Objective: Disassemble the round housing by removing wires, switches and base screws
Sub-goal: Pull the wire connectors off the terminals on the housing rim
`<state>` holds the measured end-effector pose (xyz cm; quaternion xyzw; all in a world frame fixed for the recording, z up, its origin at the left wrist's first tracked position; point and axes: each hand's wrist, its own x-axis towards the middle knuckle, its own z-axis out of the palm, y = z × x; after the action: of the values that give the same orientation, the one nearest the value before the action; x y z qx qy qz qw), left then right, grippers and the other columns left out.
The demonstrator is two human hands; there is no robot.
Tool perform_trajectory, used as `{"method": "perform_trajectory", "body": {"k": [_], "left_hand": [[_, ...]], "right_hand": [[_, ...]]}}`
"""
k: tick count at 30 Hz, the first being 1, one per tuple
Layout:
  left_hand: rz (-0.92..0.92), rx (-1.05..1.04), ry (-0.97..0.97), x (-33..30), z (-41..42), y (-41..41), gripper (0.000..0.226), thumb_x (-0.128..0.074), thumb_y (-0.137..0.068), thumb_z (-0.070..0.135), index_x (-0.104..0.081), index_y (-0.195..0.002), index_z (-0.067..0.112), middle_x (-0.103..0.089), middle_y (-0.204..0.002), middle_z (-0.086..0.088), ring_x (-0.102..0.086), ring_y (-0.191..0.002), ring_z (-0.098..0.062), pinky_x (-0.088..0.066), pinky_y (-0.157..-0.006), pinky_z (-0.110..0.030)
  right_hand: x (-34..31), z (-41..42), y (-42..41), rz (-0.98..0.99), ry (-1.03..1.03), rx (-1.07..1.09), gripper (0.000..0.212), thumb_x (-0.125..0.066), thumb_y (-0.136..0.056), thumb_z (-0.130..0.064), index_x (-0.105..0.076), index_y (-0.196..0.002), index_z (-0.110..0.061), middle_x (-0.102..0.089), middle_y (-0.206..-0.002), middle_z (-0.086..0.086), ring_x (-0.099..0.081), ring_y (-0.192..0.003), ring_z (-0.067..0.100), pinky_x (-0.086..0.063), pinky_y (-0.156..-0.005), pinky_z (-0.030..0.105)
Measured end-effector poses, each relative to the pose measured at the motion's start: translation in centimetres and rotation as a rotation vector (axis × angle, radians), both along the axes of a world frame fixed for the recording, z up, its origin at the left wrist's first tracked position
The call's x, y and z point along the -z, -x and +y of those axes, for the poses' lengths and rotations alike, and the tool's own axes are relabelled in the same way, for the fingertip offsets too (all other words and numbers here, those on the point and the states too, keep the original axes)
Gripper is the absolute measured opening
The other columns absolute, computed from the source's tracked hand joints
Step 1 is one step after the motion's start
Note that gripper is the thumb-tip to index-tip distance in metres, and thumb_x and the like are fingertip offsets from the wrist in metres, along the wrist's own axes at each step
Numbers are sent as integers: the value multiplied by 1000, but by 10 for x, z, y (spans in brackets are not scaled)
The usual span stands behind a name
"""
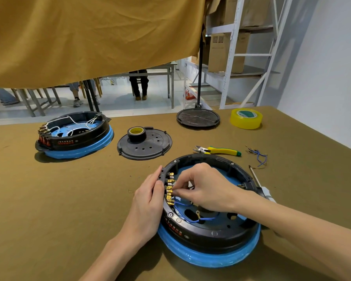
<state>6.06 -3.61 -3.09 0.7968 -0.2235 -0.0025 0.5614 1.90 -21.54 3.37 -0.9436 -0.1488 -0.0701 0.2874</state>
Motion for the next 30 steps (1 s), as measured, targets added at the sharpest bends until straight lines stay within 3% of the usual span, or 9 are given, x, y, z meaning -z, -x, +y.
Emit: {"method": "perform_trajectory", "body": {"k": [5, 10, 13, 16, 19, 21, 23, 25, 30], "left_hand": [[-4, 0, 15, 0, 0, 0, 61, -31, -98, 51, -36, -155, 31, -49, -145, 25, -41, -131, 20, -32, -109, -8], [-22, 2, 7, 1, 0, 0, 53, -32, -98, 49, -33, -150, 38, -44, -122, 56, -36, -121, 33, -26, -93, 9], [-15, 1, 10, 1, 0, 0, 57, -31, -97, 51, -34, -153, 36, -42, -133, 46, -34, -124, 32, -26, -95, 8], [-20, 12, 1, 1, 1, 0, 52, -31, -98, 51, -34, -149, 41, -45, -130, 45, -40, -125, 26, -30, -97, 4], [-8, 23, 3, -1, 3, 0, 57, -31, -98, 53, -36, -153, 37, -52, -139, 32, -43, -132, 16, -33, -111, -12], [-12, 32, -3, -4, 3, 1, 55, -31, -98, 53, -37, -151, 40, -53, -140, 30, -44, -133, 13, -36, -115, -20], [-7, 46, 15, -5, 1, 3, 46, -33, -99, 51, -40, -144, 46, -58, -130, 35, -50, -127, 13, -41, -107, -15], [-4, 43, 34, -4, -1, 4, 45, -34, -99, 49, -41, -144, 43, -59, -129, 33, -52, -125, 13, -41, -102, -9], [-9, 33, 36, -4, -1, 2, 35, -36, -110, 33, -40, -144, 40, -52, -128, 37, -47, -119, 24, -34, -89, 6]], "right_hand": [[-1, 0, 1, -4, 5, 12, 12, -72, -92, -30, -82, -91, -23, -75, -85, -12, -66, -82, 4, -57, -76, 35], [0, 0, 2, -18, 12, 22, 12, -72, -92, -30, -82, -90, -24, -75, -84, -13, -66, -81, 4, -57, -76, 34], [2, -1, 1, -20, 18, 35, 12, -72, -92, -32, -82, -90, -25, -75, -83, -13, -66, -80, 4, -57, -75, 33], [3, -1, 1, -14, 4, 7, 11, -72, -92, -30, -82, -90, -25, -75, -83, -13, -66, -80, 3, -58, -75, 32], [2, -9, 0, 7, -26, 25, 11, -74, -92, -30, -82, -90, -23, -75, -82, -13, -67, -80, 4, -58, -76, 35], [0, -17, -1, -26, -149, 54, 10, -75, -91, -25, -82, -90, -18, -74, -78, -12, -68, -75, 3, -56, -71, 27], [-5, -21, 0, -119, -343, 87, 8, -75, -91, -18, -82, -89, -14, -73, -72, -9, -65, -66, 2, -50, -64, 18], [-16, -25, -2, -232, -479, 137, 7, -74, -92, -17, -80, -89, -14, -73, -72, -5, -63, -62, 8, -50, -60, 20], [-39, -66, -32, -391, -492, 376, 10, -71, -95, -22, -79, -96, -17, -68, -70, -6, -56, -61, 5, -47, -59, 18]]}}
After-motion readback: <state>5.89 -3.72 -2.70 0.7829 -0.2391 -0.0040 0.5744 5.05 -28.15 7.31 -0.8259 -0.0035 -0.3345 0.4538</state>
